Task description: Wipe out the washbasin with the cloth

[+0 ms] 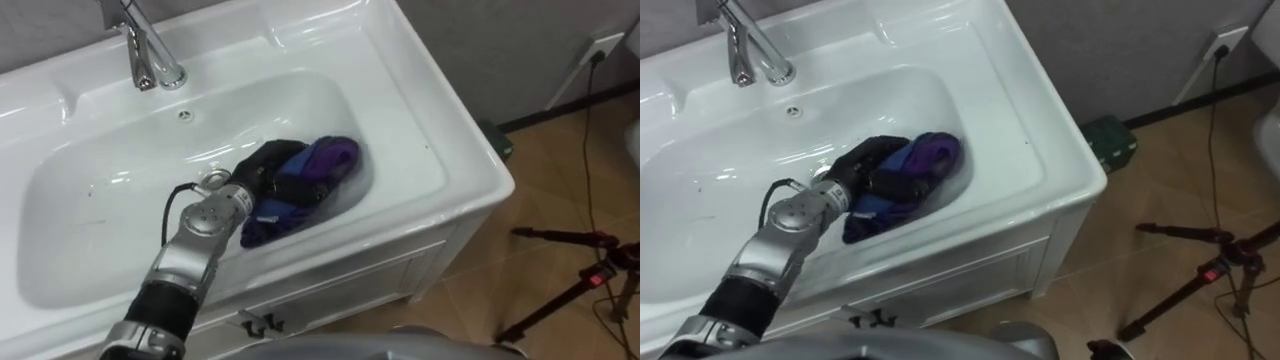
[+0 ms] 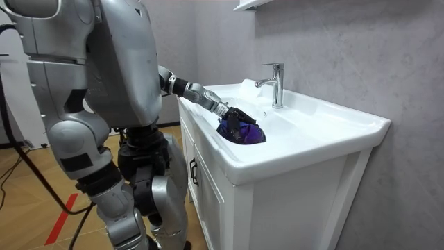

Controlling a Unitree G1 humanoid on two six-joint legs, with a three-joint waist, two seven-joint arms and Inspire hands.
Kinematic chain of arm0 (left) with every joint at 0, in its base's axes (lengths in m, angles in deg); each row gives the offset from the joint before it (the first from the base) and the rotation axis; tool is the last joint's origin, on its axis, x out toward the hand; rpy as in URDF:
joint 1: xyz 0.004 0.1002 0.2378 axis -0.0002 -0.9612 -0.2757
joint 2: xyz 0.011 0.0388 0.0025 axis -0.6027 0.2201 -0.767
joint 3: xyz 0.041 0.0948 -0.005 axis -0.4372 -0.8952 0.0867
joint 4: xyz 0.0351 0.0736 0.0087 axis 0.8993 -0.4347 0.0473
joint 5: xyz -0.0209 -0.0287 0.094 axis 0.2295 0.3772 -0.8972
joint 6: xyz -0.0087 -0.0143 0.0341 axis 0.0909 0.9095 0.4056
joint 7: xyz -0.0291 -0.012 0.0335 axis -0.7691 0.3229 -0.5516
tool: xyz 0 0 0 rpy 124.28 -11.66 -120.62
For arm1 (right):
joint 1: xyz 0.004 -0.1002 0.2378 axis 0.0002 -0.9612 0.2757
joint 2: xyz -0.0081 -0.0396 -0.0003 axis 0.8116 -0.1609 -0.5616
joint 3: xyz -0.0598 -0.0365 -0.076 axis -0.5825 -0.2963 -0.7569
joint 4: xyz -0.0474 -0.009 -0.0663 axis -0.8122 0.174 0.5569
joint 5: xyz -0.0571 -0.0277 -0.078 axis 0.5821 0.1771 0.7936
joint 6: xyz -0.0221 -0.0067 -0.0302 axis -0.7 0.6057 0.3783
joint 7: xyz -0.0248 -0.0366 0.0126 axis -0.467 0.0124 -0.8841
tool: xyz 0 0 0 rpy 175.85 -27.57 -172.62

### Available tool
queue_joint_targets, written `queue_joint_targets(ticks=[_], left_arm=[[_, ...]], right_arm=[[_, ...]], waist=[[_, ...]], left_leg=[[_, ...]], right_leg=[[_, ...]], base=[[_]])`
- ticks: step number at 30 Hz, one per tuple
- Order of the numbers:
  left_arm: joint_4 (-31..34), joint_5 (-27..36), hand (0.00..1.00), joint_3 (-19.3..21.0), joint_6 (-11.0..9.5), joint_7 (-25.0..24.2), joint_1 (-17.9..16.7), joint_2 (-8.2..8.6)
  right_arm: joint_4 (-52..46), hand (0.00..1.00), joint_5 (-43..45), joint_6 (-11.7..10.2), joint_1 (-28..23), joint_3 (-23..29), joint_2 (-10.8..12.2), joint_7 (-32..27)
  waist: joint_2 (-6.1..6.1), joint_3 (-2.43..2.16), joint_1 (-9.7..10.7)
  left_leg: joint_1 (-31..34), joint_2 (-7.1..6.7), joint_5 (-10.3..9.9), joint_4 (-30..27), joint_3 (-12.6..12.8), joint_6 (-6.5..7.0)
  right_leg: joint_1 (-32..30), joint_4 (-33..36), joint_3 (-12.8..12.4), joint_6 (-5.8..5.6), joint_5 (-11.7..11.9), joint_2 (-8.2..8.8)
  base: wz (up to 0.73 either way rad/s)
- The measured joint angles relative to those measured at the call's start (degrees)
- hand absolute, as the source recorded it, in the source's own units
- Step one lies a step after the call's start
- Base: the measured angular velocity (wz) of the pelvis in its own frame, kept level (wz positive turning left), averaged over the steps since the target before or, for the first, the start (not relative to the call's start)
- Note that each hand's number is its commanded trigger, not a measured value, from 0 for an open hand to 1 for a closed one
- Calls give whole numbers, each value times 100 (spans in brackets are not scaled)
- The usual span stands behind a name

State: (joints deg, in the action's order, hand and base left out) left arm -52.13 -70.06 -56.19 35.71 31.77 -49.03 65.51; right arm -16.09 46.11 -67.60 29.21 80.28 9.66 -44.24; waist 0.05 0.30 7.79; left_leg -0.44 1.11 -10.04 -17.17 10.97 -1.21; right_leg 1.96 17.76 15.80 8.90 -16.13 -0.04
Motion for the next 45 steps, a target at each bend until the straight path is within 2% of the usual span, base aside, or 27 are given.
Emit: queue_joint_targets(ticks=[4, 11, 17, 20, 22, 28, 30, 35, 38, 41, 43, 45], left_arm=[[132, 177, 100, -57, -92, -85, 0, 1], [797, 175, 100, -238, -160, -195, 0, 6], [643, 142, 100, -220, -341, -187, -2, 8], [506, -29, 100, -201, -399, -156, -86, 1], [365, -271, 100, -187, -506, -132, -176, 14], [96, -1979, 100, -46, -742, 319, -316, 17], [37, -2949, 100, 71, -782, 566, -385, 28], [-532, -3854, 100, 234, -776, 1190, -346, 25], [-865, -4344, 100, 421, -773, 1512, -324, 16], [-1058, -5013, 100, 636, -735, 1806, -331, -47], [-1165, -5500, 100, 841, -669, 1961, -346, -65], [-1336, -6022, 100, 1009, -557, 2151, -352, -151]], right_arm=[[6, 0, -3, -19, 57, -68, 5, -56], [17, 0, -4, -103, 78, -177, 5, -42], [12, 0, 3, -111, 94, -296, 7, 0], [12, 0, 17, -111, 53, -276, 6, 0], [12, 0, 16, -110, -15, -260, -4, -7], [-17, 0, 87, -101, -162, -87, 23, 13], [-6, 0, 259, -94, -197, 27, 45, 30], [-11, 0, 255, 76, -236, 151, 37, 74], [-13, 0, 268, 90, -264, 301, 42, 63], [-24, 0, 270, 91, -317, 401, 33, 46], [-25, 0, 275, 81, -338, 542, 30, 38], [-33, 0, 269, 72, -399, 669, 14, -13]], waist=[[-9, 5, -2], [-22, 13, -15], [-43, 22, -46], [-86, 47, -71], [-109, 49, -202], [-163, 43, -248], [-163, 41, -251], [-122, 17, -265], [-77, -10, -266], [-68, -12, -260], [-66, -12, -269], [-45, -17, -274]], left_leg=[[1, -1, -3, -4, -2, 2], [118, 9, -13, -79, -10, 2], [55, 10, -20, -8, 0, -6], [-40, 8, -20, 16, 24, -6], [-110, 10, -20, -8, 91, -6], [-129, 9, -30, -46, 97, 0], [-139, 16, -29, -46, 144, 0], [-219, 17, -29, -24, 138, 0], [-250, 21, -29, -24, 144, -1], [-275, 34, -29, -10, 143, -1], [-272, 49, -30, -45, 147, -2], [-291, 70, -44, -53, 149, -21]], right_leg=[[1, 2, -16, -6, 2, 0], [-73, 32, -15, -13, 5, 0], [-76, 94, -23, -14, 5, 0], [4, 86, -64, -30, -10, -3], [25, 100, -189, -40, -21, -10], [63, 96, -225, -42, -14, -10], [94, 97, -241, -42, -15, -13], [145, 88, -251, -41, -15, -21], [142, 103, -317, -39, -13, -35], [146, 105, -364, -21, -4, -59], [145, 104, -413, -9, 4, -75], [158, 99, -426, 3, 10, -97]], base=[[-1], [0], [0], [-7], [-26], [-4], [-5], [-1], [-10], [-10], [-12], [-7]])
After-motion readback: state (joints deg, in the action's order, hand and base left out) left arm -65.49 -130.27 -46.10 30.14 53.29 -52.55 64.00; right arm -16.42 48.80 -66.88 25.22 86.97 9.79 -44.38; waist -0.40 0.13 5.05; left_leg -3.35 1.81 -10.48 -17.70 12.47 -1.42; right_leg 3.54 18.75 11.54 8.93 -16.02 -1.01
